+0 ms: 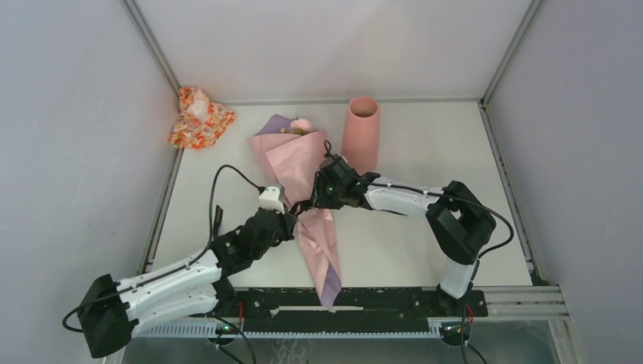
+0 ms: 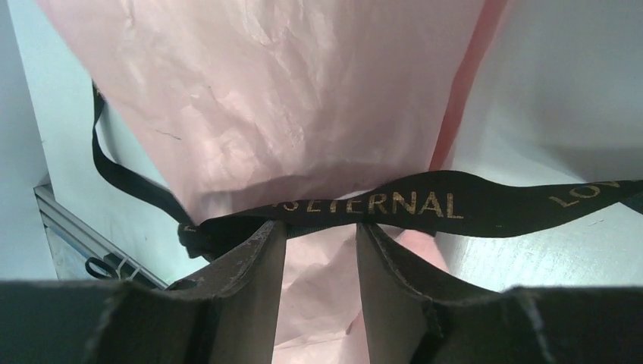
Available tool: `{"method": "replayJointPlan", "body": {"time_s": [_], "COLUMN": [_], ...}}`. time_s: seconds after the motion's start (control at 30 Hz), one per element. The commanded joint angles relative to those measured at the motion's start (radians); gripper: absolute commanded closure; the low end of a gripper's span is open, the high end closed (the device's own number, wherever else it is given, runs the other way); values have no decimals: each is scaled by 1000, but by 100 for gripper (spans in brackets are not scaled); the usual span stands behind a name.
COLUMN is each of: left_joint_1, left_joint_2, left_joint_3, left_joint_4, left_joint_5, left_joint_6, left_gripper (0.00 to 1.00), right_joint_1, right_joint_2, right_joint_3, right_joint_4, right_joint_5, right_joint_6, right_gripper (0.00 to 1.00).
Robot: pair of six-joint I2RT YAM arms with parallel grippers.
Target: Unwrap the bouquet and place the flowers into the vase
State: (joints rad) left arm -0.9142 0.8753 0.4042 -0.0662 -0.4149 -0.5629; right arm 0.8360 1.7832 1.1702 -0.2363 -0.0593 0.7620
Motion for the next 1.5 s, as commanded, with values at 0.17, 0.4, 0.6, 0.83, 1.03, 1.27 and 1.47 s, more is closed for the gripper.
{"method": "replayJointPlan", "body": {"time_s": [0.17,0.4,0.6,0.83,1.03,1.27,1.47], "left_joint_1": [-2,-2,-2,-2,-2,-2,-2], "left_joint_2": [-234,-311,-352,-321,-219,-109,-13], "left_joint_3": [41,122,216,201,127,126,120], "left_joint_4": [-144,-307,-448,-444,-273,-222,-179], "left_joint_5": [-55,-156,-269,-252,-64,-18,16], "left_joint_6": [-40,-79,-121,-118,-76,-43,-46], "left_gripper": [100,100,100,99,99,96,92], "right_joint_1": [14,14,16,24,25,29,34], "right_joint_2": [40,55,53,36,28,55,82], "right_joint_3": [57,57,57,57,57,83,83], "right_joint_4": [-20,-30,-53,-50,-29,-43,-24], "right_joint_5": [35,34,58,59,55,23,8], "right_joint_6": [10,8,-3,-12,6,3,5], "right_gripper": [56,56,56,53,44,50,78]}}
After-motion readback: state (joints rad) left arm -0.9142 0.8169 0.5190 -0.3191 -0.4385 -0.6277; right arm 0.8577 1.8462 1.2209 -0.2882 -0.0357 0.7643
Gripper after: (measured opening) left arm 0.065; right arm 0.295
